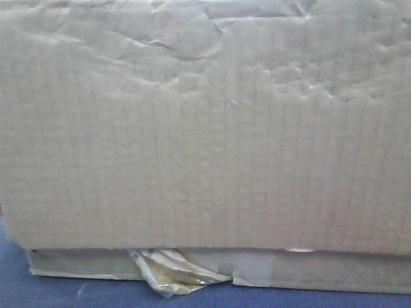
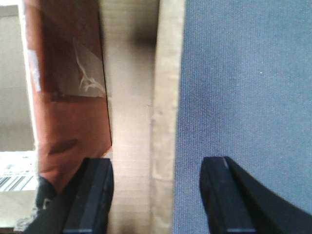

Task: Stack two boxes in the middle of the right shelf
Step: 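Close both grippers on the side walls of the lower box, then lift the two stacked boxes off the table with both grippers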

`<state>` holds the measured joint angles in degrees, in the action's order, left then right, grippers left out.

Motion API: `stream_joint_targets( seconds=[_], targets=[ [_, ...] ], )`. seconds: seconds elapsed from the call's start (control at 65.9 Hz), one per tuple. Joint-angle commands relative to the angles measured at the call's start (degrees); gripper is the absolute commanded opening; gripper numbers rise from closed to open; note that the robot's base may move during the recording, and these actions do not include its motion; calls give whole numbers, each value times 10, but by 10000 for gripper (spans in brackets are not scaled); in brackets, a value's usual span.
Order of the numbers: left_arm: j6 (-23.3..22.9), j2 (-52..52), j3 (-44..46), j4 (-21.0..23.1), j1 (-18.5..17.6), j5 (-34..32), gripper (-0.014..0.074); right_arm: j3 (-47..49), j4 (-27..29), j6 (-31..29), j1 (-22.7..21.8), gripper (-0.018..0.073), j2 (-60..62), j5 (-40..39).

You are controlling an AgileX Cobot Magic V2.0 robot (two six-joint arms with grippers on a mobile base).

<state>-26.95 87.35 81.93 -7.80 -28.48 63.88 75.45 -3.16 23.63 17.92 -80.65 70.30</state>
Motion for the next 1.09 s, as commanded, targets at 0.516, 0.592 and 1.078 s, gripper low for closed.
stream_joint_targets(
  seconds=[0.516,0.592,1.078],
  targets=[
    [-29,23,14,-21,-8,4,-111,23,-91,64,27,-152,-14,-3],
    [-58,12,24,-61,-13,9,-111,36,-104,77,44,-152,-14,-3],
    [-157,-101,71,-224,-22,-57,-111,164,-255,181,120,-152,-14,-88]
  ],
)
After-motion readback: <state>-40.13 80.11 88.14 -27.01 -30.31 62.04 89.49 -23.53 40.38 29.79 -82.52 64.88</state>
